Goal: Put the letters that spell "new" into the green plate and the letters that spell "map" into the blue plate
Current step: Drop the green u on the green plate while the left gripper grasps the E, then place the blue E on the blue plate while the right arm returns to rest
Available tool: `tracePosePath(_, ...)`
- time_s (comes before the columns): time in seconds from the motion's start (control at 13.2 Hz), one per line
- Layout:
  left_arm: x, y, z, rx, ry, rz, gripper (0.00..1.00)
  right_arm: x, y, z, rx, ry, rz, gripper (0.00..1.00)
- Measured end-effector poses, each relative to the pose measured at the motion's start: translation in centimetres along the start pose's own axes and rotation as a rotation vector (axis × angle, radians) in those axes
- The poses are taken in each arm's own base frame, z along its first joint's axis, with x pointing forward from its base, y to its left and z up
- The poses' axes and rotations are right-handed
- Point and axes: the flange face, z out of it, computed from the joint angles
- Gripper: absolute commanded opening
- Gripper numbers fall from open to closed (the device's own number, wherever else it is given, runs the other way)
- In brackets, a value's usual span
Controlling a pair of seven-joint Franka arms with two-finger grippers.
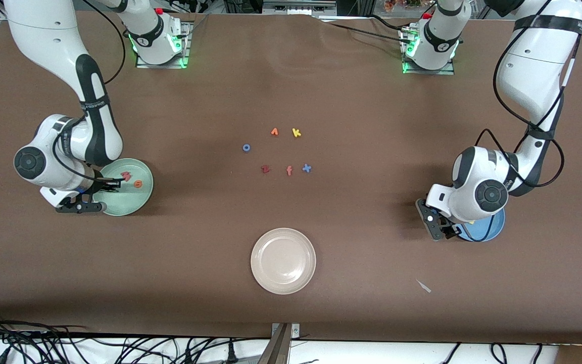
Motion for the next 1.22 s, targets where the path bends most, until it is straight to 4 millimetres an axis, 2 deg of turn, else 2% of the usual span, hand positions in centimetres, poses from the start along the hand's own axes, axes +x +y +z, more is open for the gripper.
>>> tracePosePath(0.08,-0.1,0.3,0.3,-0.002,0.0,0.001,0.98,0.1,-0.1,0.0,0.002,0.003,0.0,1.0)
tracePosePath(0.23,-0.2,0.5,0.5,0.001,0.003,0.002,0.91,0.6,-0.7,-0.7,0.004,0.018,-0.011,1.0)
tracePosePath(0.46,-0.4,0.7,0.5,0.012,0.011,0.0,0.73,1.9,-2.1,-2.8,0.019,0.016,-0.037,1.0)
tracePosePath(0.61,-0.5,0.6,0.3,0.017,0.014,-0.002,0.64,3.1,-3.5,-5.8,0.049,-0.027,-0.063,1.0)
tracePosePath(0.84,-0.6,0.7,0.1,0.019,0.014,-0.01,0.43,4.4,-5.3,-11.4,0.083,-0.063,-0.074,1.0)
tracePosePath(0.91,-0.6,0.6,0.0,0.024,0.017,-0.019,0.41,4.7,-5.8,-12.7,0.087,-0.066,-0.079,1.0)
tracePosePath(1.06,-0.7,0.5,-0.2,0.027,0.02,-0.043,0.33,5.2,-7.4,-15.0,0.08,-0.06,-0.105,1.0)
tracePosePath(1.22,-0.7,0.5,-0.2,0.029,0.021,-0.073,0.23,5.5,-10.2,-16.5,0.059,-0.053,-0.084,1.0)
